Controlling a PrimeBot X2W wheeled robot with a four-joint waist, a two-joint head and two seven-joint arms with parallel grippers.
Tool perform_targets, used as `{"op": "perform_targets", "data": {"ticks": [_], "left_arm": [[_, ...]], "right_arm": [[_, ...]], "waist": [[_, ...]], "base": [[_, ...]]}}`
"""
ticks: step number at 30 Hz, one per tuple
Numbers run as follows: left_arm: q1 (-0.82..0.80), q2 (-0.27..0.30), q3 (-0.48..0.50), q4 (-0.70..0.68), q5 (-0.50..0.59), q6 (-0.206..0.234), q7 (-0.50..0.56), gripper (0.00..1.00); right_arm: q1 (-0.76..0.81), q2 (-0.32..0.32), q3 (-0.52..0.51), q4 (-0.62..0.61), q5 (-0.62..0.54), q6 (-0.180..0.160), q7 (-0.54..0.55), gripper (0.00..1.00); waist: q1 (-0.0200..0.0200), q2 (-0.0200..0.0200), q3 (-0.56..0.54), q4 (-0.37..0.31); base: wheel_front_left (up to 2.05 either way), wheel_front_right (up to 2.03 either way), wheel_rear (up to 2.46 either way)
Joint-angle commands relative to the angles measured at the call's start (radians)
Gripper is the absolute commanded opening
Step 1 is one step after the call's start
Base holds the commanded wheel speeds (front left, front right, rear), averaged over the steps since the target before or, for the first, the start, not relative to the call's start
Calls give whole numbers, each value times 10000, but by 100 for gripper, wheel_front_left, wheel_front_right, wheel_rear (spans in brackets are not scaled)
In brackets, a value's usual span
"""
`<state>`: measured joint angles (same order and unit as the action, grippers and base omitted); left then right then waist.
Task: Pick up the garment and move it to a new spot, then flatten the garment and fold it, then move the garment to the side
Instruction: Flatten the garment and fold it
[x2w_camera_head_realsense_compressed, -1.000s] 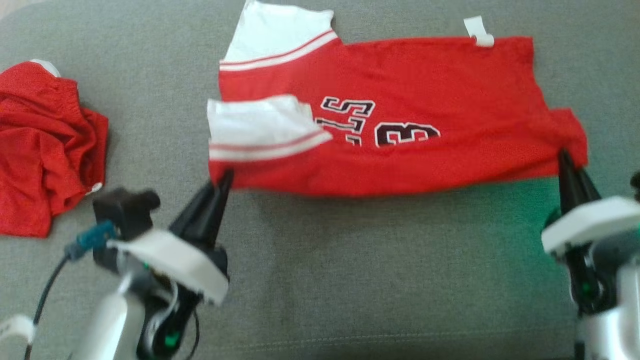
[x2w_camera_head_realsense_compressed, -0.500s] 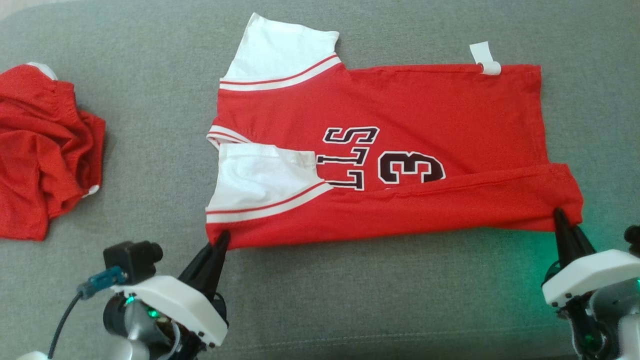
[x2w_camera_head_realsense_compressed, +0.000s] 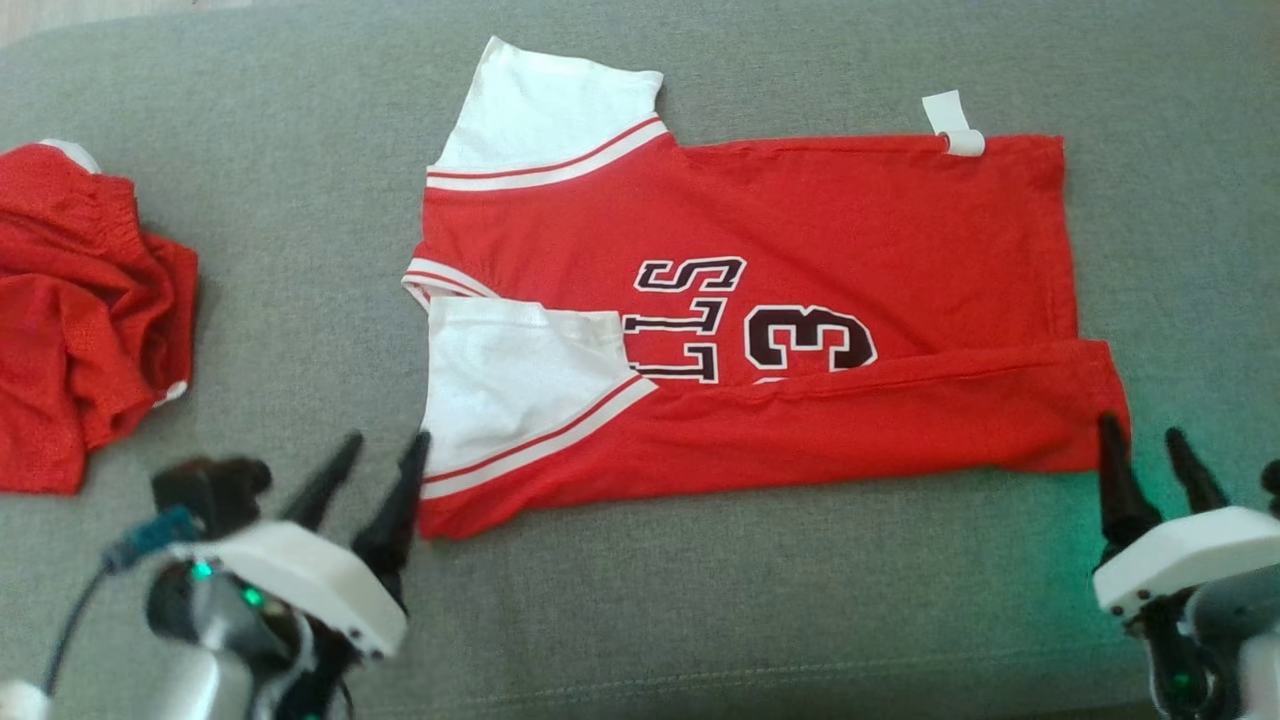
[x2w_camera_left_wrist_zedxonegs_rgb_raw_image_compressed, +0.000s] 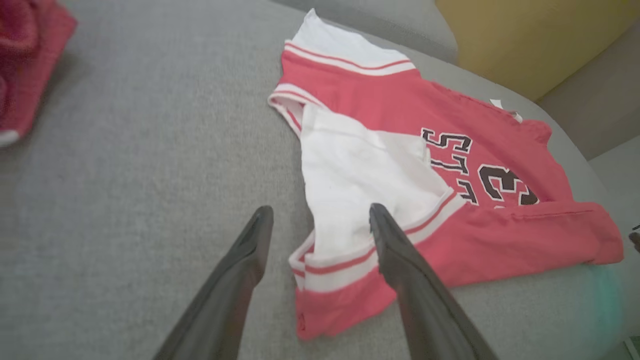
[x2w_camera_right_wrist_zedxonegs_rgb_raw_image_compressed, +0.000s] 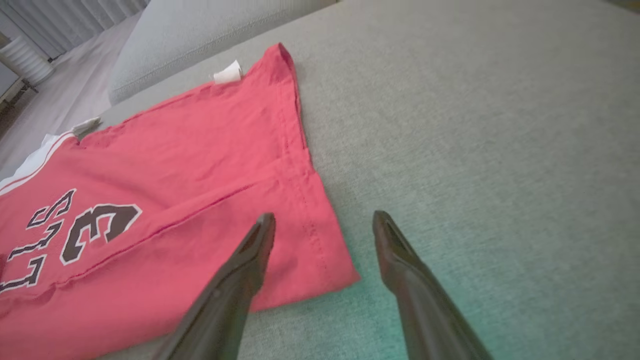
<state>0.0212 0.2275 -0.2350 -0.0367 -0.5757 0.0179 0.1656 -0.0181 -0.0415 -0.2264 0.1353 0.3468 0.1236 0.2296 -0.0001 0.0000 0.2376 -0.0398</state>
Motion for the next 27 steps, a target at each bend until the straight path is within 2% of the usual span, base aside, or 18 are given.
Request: {"op": "perform_targets", "data": {"ticks": [1,6,11,19,27], "left_arm": [[-703,352,508,-469,167,30,32,100],[-2194,1081,567,-854,605,-155,566,100],[-4729,1790,442,-773,1080,-564,1418,100],[-8346,2194,-124,1184,1390,-985,3147,100],[-9804,2434,-316,3050,1711,-995,3826,100]], "right_arm": [[-189,-87,137,-533,-141,71,-172,100],[-530,-87,204,-1340,-499,71,-471,100],[-1219,-87,692,-1947,-766,71,-316,100],[-2814,-87,2107,-1929,-835,71,-298,100],[-3894,-123,3156,-1516,-621,71,-652,100]], "waist": [[1,0,10,-35],[1,0,184,-193],[1,0,726,-453],[1,0,1939,-1400],[1,0,2922,-2376]], "base": [[0,0,0],[0,0,0],[0,0,0],[0,0,0],[0,0,0]]}}
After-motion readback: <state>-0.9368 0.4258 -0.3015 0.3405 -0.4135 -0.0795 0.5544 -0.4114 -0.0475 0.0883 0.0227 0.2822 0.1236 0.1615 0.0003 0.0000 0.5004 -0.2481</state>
